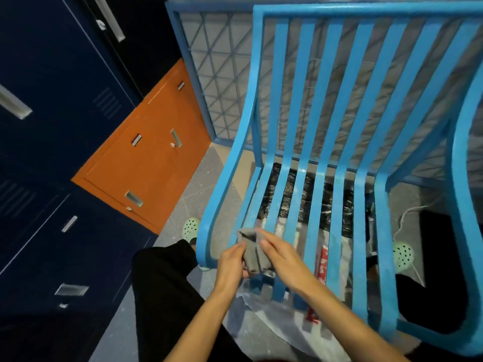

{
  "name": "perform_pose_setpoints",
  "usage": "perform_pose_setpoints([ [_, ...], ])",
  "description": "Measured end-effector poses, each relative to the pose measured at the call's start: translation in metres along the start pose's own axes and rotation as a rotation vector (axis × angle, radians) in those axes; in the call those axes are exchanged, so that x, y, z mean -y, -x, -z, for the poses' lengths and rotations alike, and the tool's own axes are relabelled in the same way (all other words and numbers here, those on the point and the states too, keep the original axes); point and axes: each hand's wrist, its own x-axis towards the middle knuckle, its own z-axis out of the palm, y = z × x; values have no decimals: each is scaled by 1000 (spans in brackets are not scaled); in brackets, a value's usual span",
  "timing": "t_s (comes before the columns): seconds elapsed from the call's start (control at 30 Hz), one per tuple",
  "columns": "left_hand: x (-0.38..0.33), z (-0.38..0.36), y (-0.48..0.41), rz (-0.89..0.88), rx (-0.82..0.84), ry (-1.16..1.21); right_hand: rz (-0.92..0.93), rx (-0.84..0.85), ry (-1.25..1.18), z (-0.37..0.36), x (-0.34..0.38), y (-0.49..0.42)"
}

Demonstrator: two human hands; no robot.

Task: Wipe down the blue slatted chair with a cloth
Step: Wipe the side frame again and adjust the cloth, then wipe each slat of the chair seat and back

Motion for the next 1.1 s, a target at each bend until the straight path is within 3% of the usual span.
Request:
perform_pose_setpoints([
  [0.17, 11, 14, -11, 128, 79, 265, -96, 4, 195, -49, -22, 5],
  [0.33, 32, 30, -17, 154, 98, 326, -12, -45, 170, -51, -34, -20],
  [0.5, 63, 42, -22, 107, -15, 100, 88, -90, 508, -36, -45, -44],
  [0.67, 60, 32, -17, -161, 6, -223, 99, -78, 563, -50, -46, -50],
  [0.77, 48, 22, -33, -214, -33, -201, 85, -9, 599, -65, -58, -43],
  [0.97, 50, 7, -60, -9, -106, -2, 147, 117, 753, -61, -58, -50],
  [1.1, 51, 7, -59, -39, -103, -21, 249, 150, 772, -42, -64, -73],
])
